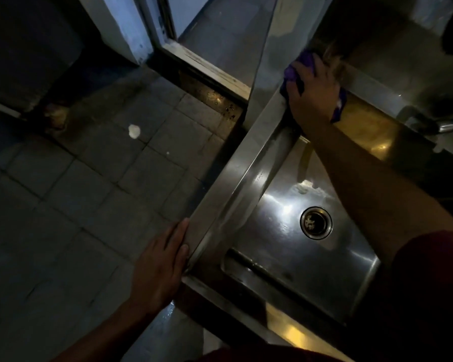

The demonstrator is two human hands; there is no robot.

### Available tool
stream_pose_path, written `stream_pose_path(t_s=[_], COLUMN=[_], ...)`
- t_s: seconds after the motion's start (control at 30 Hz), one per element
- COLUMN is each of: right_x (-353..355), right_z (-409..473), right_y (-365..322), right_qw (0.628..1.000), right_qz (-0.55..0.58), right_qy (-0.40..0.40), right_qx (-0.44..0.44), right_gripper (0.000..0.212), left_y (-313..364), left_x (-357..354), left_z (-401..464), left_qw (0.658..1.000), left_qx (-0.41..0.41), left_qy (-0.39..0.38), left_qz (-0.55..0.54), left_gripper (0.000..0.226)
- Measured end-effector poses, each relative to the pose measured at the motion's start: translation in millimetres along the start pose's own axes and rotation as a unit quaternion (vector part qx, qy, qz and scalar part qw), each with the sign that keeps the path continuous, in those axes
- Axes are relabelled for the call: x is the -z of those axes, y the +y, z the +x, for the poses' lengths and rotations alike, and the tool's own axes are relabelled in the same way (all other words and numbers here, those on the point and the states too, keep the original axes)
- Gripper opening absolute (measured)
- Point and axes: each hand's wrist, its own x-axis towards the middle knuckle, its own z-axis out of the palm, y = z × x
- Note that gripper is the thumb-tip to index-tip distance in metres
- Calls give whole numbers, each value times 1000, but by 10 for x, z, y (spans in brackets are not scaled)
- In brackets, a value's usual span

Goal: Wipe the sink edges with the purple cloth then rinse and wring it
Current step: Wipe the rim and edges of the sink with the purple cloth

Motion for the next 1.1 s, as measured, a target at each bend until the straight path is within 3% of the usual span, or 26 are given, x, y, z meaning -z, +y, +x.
stream_pose_path(t_s=[0.33,0.5,0.6,0.8,1.0,1.1], right_x=[-56,-16,16,43,146,272], right_z=[-1453,-2327,-2827,-3515,-3453,-2909], right_y=[-625,-929,-1124,-1265,-1102,-1118], right_qw=[999,995,989,967,924,950], right_qz=[45,56,82,100,128,167], right_qy=[-12,-45,-66,-105,-157,-117], right_qx=[28,73,104,212,324,237], right_gripper=[41,41,41,46,42,42], left_y=[-53,-134,-283,-466,-555,-572], left_x=[-22,21,13,-95,-88,-72], left_z=[-18,-32,-138,-368,-413,-408], left_qw=[1000,985,983,958,956,957], left_qx=[-12,28,12,103,113,125], left_qy=[12,37,37,15,-19,-27], left_qz=[-13,-167,-181,-266,-269,-262], left_gripper=[53,55,55,68,71,75])
